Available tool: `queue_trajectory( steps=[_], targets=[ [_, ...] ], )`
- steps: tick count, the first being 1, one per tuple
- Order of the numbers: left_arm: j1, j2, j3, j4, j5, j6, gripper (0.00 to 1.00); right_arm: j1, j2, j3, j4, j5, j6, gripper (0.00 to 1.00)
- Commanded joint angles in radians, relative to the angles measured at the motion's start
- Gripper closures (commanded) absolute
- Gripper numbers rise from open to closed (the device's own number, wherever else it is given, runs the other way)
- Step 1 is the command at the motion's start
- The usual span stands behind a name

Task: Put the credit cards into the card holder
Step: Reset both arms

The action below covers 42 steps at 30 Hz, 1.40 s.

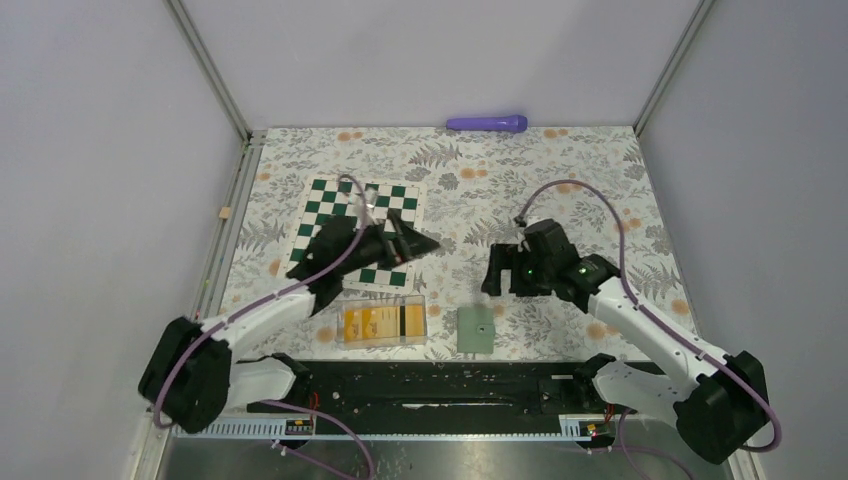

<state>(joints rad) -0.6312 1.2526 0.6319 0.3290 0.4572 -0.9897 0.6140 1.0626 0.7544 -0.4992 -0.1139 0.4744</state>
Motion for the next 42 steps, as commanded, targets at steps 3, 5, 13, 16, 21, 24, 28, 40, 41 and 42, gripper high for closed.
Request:
queue_trajectory(
  steps=[3,5,13,16,21,24,28,40,41,42],
  targets=[
    [0.328,-0.326,-0.132,-0.072,-0.069,0.155,0.01,-0.281,-0.022,-0.017,0.018,0.046,-0.097,0.0],
    [0.367,-0.439,-0.105,-0.267,-0.245,0.359,0.01,-0.357,-0.02,-0.028,0.03,0.085,-0.156,0.01],
    [0.383,-0.543,-0.138,-0.366,-0.883,0.796,0.01,-0.599,-0.004,-0.127,0.284,0.108,-0.24,0.01],
    [0.407,-0.484,-0.201,-0.24,-0.957,0.823,0.01,-0.605,-0.045,-0.244,0.534,0.191,-0.296,0.01],
    [0.473,-0.322,-0.366,0.169,-0.959,0.826,0.01,-0.604,-0.057,-0.538,1.121,0.273,-0.35,0.0],
    [0.49,-0.208,-0.423,0.411,-0.938,0.852,0.01,-0.605,-0.01,-0.529,1.186,0.254,-0.372,0.01],
    [0.505,-0.076,-0.455,0.701,-0.84,0.909,0.01,-0.605,0.102,-0.477,1.278,0.263,-0.382,0.01],
    [0.516,0.095,-0.404,0.758,-0.78,0.933,0.01,-0.604,0.282,-0.477,1.464,0.247,-0.414,0.0],
    [0.516,0.098,-0.409,0.773,-0.783,0.937,0.01,-0.605,0.286,-0.47,1.451,0.247,-0.415,0.01],
    [0.515,0.097,-0.409,0.776,-0.781,0.934,0.01,-0.605,0.29,-0.476,1.466,0.243,-0.413,0.01]
  ],
)
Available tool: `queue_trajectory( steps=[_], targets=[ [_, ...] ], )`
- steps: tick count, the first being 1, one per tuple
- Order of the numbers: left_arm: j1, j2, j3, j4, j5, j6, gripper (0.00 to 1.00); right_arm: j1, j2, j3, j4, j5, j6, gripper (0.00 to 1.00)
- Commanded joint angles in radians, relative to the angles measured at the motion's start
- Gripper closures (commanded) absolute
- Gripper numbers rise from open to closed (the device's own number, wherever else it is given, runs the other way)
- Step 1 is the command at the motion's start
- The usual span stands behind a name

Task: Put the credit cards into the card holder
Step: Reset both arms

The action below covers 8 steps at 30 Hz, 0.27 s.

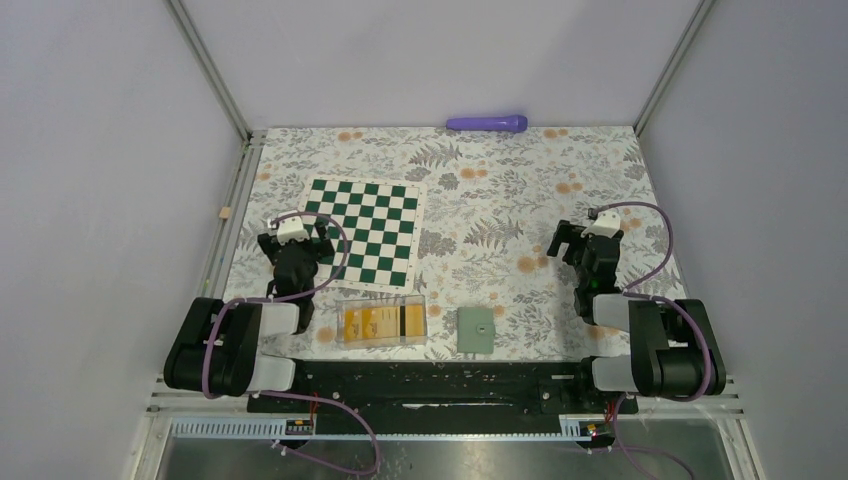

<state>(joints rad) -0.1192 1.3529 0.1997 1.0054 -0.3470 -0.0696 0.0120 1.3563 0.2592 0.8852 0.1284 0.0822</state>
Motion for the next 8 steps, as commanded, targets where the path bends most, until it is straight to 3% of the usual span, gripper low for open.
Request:
queue_trajectory(
  steps=[1,8],
  targets=[
    [0.003,-0.004,0.029,0.085,0.024,0.012,0.01,-0.002,0.0,0.014,0.101,-0.003,-0.023,0.0],
    [0.002,-0.003,0.028,0.089,0.034,0.018,0.01,-0.002,0.0,0.02,0.09,-0.004,-0.023,0.01]
  ],
)
